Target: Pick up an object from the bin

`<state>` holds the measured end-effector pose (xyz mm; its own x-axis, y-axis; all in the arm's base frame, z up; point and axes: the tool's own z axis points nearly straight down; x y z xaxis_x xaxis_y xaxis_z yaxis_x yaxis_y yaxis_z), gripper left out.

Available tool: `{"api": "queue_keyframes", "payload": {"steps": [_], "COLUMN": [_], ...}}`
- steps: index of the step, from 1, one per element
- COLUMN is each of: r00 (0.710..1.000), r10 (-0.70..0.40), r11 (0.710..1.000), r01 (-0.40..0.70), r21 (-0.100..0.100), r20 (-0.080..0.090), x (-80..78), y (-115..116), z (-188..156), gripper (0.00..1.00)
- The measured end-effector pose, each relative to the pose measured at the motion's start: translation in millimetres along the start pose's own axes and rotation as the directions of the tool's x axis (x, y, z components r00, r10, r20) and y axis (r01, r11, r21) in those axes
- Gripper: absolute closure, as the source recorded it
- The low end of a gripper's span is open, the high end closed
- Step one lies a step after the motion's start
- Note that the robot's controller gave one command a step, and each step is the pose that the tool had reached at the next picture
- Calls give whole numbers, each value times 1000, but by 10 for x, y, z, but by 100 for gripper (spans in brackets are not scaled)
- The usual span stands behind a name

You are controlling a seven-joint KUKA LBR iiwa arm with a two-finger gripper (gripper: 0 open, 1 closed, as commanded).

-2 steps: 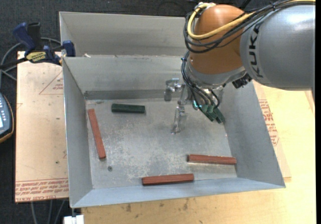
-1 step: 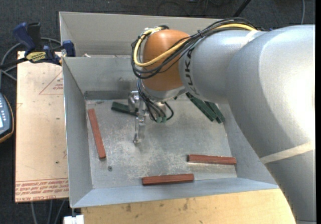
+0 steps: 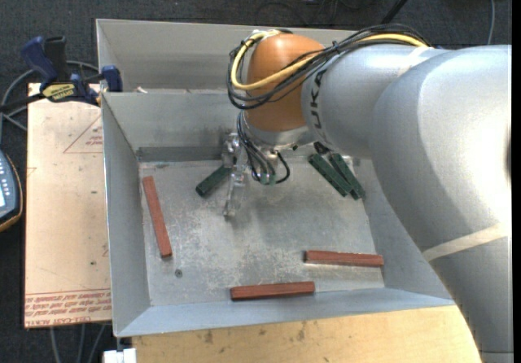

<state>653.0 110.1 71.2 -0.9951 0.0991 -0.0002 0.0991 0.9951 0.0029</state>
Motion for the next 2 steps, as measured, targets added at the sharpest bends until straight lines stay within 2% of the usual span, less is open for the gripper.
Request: {"api": "queue_keyframes", "payload": {"steps": [1,2], "r00": [1000,965], "r10": [1,-260], "r11": [1000,966], "r01": [-1,260], "r21": [-1,3], "r20": [8,10], "x": [-20,58], "y": [-1,-310], "z": [-22,-1346], "gripper": [100,100]}}
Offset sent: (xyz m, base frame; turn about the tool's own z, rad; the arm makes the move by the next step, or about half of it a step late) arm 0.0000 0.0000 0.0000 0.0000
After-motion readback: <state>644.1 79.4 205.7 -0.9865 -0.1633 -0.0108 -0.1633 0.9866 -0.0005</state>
